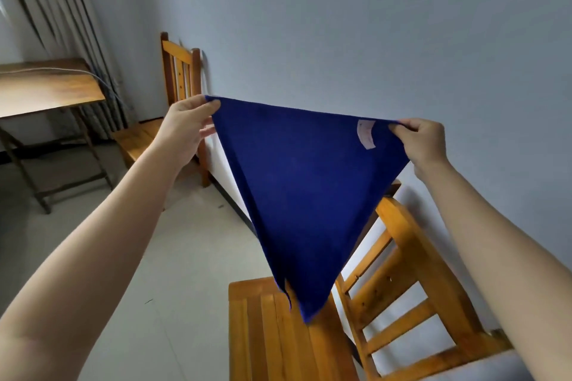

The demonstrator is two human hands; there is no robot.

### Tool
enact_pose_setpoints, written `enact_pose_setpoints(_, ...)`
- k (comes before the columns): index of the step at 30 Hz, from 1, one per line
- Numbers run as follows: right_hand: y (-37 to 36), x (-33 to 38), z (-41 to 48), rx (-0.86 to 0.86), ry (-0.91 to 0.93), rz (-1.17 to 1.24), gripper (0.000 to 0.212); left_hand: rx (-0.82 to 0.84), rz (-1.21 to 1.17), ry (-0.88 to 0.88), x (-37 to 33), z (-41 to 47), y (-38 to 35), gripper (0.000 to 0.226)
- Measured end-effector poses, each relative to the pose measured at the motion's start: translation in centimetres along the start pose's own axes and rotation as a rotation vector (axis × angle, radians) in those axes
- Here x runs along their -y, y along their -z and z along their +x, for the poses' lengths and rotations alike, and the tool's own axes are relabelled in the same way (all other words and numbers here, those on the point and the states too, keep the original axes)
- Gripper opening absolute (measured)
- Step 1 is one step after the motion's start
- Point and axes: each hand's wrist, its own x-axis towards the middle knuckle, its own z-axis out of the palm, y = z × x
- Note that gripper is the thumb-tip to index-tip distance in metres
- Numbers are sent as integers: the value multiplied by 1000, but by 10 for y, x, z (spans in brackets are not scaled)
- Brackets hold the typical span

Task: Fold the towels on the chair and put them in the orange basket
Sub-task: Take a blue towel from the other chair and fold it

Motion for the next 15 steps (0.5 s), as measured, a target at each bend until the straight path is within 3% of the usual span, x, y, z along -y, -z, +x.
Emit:
enact_pose_setpoints(8, 21, -14, -24, 59, 8, 26, 11, 37, -25, -12, 2, -35, 3, 20)
enact_pose_setpoints(15, 55, -61, -91, 344, -137, 55, 7, 4, -61, 169, 57, -143, 12, 18)
